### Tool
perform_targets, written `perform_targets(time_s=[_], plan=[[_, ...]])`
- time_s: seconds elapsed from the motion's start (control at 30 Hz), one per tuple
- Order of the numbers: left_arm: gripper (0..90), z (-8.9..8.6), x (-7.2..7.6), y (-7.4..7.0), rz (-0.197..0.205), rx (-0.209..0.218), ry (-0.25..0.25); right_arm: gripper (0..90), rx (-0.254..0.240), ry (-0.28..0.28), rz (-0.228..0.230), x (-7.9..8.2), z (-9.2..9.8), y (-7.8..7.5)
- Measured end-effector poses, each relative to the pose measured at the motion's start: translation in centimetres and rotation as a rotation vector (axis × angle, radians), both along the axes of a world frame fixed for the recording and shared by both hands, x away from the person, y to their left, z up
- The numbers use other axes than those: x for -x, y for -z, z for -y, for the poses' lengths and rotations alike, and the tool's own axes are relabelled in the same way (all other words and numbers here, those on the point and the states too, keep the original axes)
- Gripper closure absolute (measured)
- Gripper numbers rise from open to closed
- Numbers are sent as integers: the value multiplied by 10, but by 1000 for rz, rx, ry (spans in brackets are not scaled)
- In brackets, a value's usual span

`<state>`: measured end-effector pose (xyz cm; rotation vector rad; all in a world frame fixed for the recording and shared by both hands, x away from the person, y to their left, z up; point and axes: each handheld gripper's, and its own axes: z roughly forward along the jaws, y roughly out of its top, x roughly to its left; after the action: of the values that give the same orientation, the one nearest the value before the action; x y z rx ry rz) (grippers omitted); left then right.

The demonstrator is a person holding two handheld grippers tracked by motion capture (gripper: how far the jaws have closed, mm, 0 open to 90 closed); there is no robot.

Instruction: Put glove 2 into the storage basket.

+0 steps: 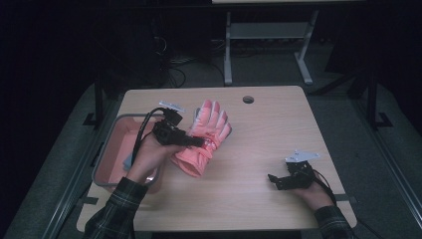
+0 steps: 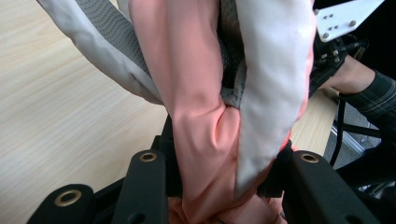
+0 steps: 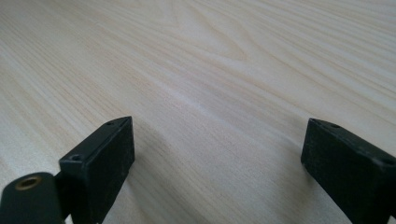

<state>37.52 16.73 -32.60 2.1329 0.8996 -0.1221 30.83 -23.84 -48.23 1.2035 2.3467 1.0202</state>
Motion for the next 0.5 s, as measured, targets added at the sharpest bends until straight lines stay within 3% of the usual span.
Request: perform_targets(time_s=[0.5], plan=[[619,-61,2,-32,15,13,-105,93,0,0,0,0,0,0]])
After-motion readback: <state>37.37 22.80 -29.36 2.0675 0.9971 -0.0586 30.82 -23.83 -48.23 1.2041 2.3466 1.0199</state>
